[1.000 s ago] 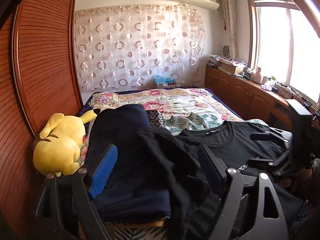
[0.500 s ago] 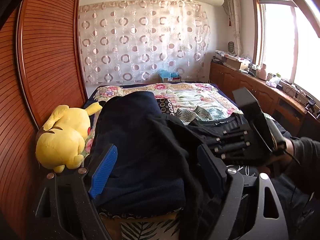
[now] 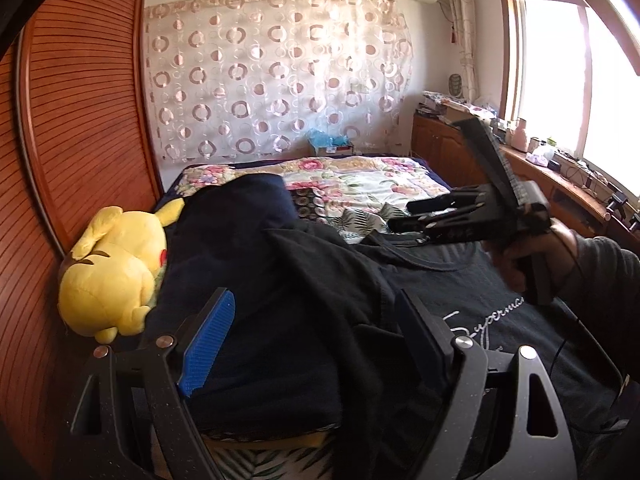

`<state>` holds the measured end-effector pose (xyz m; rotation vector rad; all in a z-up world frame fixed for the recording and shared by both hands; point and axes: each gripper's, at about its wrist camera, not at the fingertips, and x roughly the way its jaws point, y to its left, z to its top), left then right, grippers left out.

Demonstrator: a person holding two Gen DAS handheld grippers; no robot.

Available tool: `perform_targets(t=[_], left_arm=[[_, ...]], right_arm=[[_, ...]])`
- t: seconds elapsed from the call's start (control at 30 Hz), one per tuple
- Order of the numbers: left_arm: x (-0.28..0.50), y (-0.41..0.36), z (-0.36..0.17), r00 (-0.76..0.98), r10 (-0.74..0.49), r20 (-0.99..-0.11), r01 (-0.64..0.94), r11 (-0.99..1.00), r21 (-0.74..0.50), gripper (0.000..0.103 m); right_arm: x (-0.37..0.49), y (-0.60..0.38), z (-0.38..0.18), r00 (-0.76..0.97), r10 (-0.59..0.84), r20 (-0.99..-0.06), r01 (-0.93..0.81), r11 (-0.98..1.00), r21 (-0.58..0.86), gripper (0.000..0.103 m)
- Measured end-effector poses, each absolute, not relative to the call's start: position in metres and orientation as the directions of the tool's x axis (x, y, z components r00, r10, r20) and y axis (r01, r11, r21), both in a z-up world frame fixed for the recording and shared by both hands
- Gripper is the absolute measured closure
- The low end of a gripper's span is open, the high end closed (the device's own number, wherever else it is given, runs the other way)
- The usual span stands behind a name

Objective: Fold small clothes

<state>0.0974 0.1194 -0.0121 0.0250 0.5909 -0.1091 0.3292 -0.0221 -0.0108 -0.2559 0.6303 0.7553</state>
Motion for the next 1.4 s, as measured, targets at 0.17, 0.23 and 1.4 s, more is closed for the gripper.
perform_targets(t=[0.17, 0.23, 1.4], left_arm=[[0.106, 0.095, -0.019, 0.809, -0.142, -0.570, 0.163, 0.987, -0.014, 0.020], [0.109, 0.083, -0.022, 0.801, -0.165, -0.575, 0.190, 0.982, -0.017, 0.020], [0.179, -0.042, -0.113, 0.573, -0.238, -0.784, 0.393, 0.919, 0.008, 0.019]], right_arm=[[0.293, -0.071, -0.007, 0.578, 0.568, -0.586, -0.688, 0.725, 0.025, 0.045], [0.277, -0.093, -0.003, 0.598, 0.556, -0.578, -0.670, 0.742, 0.021, 0.045], [0.151, -0.369, -0.116, 0.680, 0.156, -0.716, -0.066, 0.986, 0.152, 0.045]])
